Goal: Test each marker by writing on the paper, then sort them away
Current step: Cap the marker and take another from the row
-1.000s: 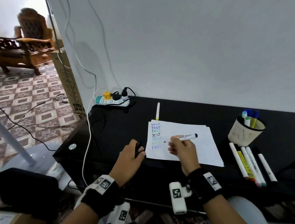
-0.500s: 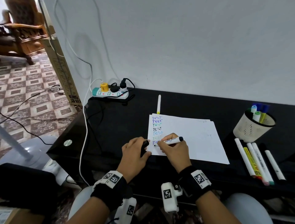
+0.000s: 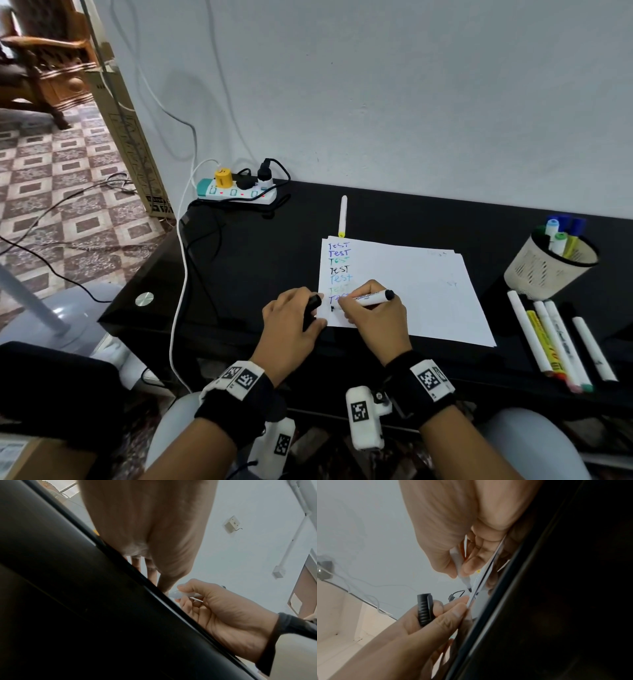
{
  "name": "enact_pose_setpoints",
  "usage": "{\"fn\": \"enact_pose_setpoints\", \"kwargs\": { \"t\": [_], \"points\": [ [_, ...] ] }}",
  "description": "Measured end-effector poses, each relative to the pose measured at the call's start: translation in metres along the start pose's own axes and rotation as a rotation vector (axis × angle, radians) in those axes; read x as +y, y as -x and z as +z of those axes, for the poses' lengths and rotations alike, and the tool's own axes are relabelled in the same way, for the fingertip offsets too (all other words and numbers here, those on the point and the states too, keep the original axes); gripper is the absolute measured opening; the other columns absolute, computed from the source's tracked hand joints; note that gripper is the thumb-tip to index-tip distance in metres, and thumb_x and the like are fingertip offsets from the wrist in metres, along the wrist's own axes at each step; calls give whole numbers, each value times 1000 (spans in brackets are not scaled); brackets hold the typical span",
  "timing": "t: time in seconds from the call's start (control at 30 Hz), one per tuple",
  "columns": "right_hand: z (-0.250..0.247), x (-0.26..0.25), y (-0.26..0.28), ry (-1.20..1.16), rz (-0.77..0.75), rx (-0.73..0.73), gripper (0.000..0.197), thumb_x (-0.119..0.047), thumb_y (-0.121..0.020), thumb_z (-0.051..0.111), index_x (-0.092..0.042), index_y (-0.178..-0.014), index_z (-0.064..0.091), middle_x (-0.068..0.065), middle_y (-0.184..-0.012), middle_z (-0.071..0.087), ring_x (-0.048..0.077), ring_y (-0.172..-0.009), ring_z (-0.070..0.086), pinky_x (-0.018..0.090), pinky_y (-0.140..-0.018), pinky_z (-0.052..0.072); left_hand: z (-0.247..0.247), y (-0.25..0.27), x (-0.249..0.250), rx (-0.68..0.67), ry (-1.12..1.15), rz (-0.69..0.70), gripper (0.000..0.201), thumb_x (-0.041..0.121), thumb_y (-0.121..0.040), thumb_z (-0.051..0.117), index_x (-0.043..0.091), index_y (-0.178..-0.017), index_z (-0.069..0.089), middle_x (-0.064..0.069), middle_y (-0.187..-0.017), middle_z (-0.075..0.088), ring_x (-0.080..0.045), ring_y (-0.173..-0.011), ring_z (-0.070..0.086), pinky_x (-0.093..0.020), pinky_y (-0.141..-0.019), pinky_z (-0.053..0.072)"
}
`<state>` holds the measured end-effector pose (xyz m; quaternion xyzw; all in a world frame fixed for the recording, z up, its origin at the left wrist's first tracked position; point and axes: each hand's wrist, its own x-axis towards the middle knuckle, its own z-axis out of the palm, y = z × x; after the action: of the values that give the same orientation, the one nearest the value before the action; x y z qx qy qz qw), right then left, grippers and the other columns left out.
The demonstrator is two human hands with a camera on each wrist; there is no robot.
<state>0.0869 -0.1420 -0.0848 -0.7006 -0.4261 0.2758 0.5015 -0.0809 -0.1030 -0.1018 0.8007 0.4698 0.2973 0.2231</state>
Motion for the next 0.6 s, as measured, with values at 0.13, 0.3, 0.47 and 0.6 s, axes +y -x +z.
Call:
{"fn": "enact_pose_setpoints", "kwargs": {
  "t": [0.13,0.3,0.47,0.6],
  "points": [
    [1,-2,1,2,-10,10,14,-27,-78,81,-20,-74,70,-4,-72,75,12,-74,74,30,-74,59,1,0,-3,5,-6,-1,31,33,-88,64,29,-118,55,19,-114,55,1,-128,34,-26,-103,14],
    [1,0,1,-4,18,54,13,-26,-77,78,-20,-74,68,-4,-71,74,14,-74,74,38,-78,61,2,0,-2,3,3,-3,31,32,-89,65,29,-118,55,18,-110,56,0,-128,35,-27,-104,16],
    [1,1,2,5,7,87,13,-24,-77,78,-20,-72,66,-5,-71,73,15,-73,74,38,-76,61,1,0,-3,2,-4,-1,32,33,-88,64,29,-119,55,18,-109,55,0,-127,36,-27,-102,16],
    [0,0,2,22,8,62,13,-24,-75,77,-18,-72,66,-1,-70,73,18,-72,72,31,-69,57,1,-1,-2,2,-10,-1,33,32,-89,64,29,-120,55,20,-117,52,0,-129,34,-25,-103,14]
  ]
}}
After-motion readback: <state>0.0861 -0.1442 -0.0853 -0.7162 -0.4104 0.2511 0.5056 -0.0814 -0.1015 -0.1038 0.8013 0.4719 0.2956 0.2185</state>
